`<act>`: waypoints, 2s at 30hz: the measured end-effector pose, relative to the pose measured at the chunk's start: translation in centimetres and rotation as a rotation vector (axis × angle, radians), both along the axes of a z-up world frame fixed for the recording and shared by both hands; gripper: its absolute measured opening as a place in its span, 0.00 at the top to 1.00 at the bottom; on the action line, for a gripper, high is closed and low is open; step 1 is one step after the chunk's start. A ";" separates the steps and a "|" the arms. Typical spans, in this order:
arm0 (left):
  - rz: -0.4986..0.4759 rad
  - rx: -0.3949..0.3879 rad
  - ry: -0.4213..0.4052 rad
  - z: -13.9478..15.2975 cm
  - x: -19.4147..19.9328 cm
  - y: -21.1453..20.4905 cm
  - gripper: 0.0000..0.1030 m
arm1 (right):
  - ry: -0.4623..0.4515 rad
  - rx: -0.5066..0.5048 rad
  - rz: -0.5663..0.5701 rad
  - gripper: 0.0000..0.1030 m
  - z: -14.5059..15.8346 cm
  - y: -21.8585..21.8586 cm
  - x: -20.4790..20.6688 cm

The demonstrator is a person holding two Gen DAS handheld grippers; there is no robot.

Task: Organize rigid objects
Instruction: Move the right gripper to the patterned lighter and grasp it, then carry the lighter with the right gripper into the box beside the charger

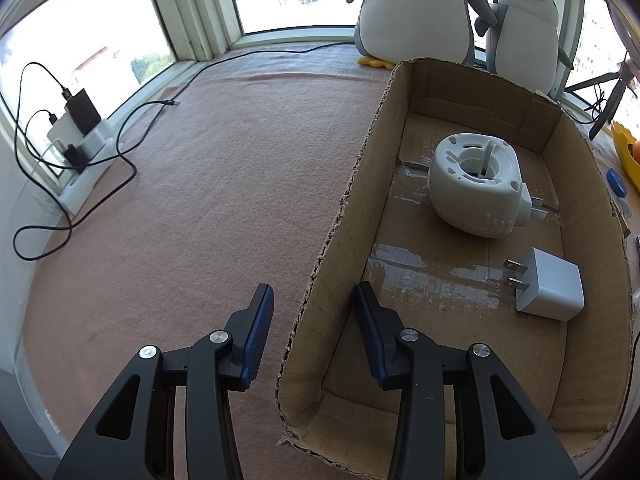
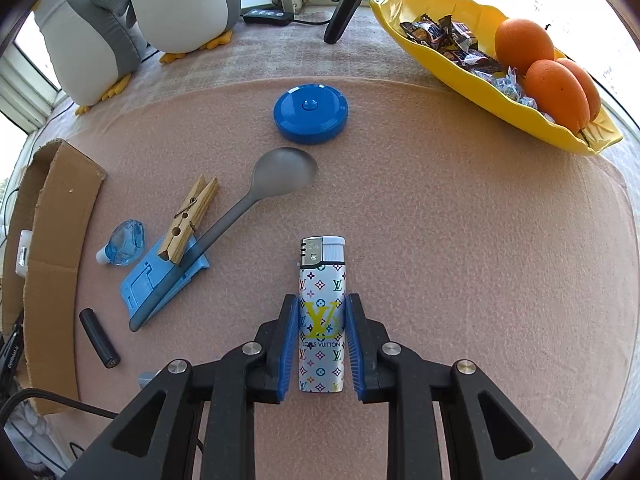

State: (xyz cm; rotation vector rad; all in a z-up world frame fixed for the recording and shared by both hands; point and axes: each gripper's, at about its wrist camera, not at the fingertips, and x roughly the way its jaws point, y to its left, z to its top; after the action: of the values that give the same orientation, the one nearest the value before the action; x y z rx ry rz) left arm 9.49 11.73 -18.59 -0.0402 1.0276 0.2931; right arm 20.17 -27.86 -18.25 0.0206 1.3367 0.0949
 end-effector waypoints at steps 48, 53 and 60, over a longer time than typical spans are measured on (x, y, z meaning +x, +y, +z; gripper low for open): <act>-0.131 -0.047 0.009 0.0 0.3 0.9 0.61 | -0.211 0.197 0.291 0.80 12.7 20.0 -13.2; -0.123 -0.038 0.007 0.0 0.1 0.7 0.61 | -0.172 0.180 0.391 0.80 10.0 23.4 -12.1; -0.104 -0.028 0.010 0.0 0.2 0.7 0.59 | -0.145 0.163 0.460 0.80 7.6 25.5 -10.7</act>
State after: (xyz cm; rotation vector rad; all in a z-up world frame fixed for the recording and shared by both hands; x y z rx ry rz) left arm 9.68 12.39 -18.61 -0.0105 1.0402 0.1848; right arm 9.51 -2.39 -10.61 -0.1545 1.1659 0.5842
